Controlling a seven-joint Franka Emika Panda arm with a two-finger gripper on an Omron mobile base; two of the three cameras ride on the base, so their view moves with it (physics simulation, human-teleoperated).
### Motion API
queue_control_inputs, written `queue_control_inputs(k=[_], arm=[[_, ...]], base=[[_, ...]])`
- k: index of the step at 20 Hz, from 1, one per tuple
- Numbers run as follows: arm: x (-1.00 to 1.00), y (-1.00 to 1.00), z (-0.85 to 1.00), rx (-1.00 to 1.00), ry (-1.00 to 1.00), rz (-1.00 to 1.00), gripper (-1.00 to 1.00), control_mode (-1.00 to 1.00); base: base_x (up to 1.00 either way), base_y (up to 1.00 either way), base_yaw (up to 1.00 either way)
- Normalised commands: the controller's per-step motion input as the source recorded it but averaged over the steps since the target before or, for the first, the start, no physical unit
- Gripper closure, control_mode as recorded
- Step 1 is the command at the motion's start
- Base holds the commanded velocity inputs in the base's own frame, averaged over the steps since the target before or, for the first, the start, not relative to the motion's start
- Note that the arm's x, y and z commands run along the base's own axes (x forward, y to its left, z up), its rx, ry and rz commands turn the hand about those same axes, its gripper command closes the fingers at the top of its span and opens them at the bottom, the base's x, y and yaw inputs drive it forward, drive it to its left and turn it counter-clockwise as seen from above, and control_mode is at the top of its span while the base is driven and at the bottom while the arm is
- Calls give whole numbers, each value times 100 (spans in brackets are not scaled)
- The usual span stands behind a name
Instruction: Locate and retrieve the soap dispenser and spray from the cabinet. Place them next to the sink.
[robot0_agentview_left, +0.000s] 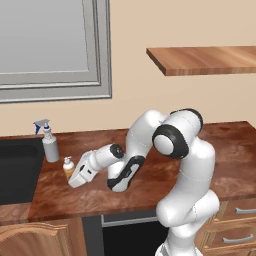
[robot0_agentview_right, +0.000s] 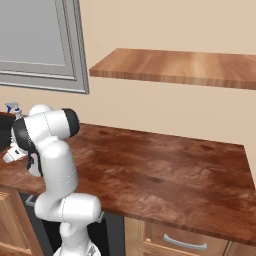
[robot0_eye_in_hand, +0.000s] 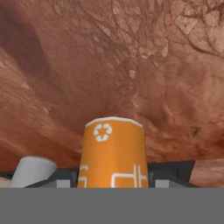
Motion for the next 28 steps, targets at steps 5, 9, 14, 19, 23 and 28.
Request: queue_control_inputs(k=[5,9,14,19,23,28], arm=[[-6,1,-56,8,0,0,100,-100],[-10,2,-52,7,1,0,100,-100],[-4,11,-32,4,-1,0,100,-100],[0,13,-14,0,-5,1,100,-100],[0,19,-23,0,-3,2,100,-100],[1,20,-25,0,-2,2,100,-100]], base=[[0,0,0],[0,0,0],[0,0,0],[0,0,0],[0,0,0],[0,0,0]])
